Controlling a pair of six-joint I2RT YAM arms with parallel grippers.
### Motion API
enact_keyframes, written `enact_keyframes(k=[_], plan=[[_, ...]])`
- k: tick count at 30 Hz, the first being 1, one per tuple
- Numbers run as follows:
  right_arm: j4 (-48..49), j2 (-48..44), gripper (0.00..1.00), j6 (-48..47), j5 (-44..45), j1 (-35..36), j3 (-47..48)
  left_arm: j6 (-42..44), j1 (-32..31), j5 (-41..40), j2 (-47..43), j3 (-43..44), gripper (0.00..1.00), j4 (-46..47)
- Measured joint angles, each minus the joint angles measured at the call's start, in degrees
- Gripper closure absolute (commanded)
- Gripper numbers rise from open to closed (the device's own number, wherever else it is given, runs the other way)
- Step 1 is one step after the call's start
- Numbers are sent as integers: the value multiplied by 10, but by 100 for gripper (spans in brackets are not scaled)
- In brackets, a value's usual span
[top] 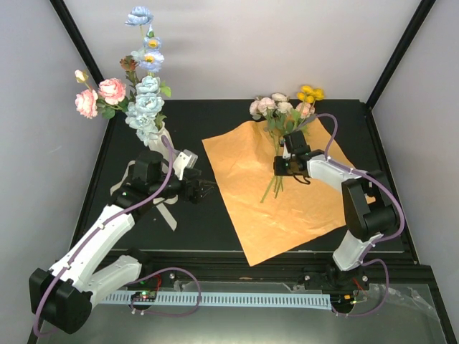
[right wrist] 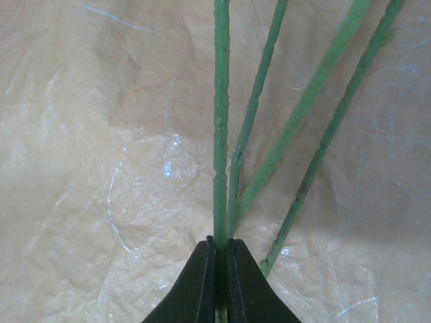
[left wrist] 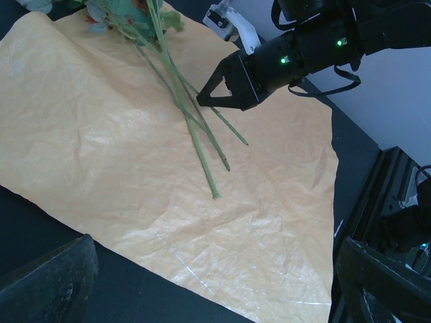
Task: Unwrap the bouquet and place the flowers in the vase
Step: Pick up the fake flower from the wrapping paper.
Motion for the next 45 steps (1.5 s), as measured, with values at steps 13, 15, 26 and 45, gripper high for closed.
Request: enact_keyframes(k=[13,15,26,45], plan=[[12,-7,99,2,-7,0,-32,0,0,0,-4,0,1,0],[11,-17,99,2,-11,0,-37,0,0,-1,-4,0,1,0],[37,-173,99,7,-53,7,-99,-23,0,-36,-11,0,1,1],[266,-475,99,50,-226,47,-222,-166,0,59,-55,51,14,107]])
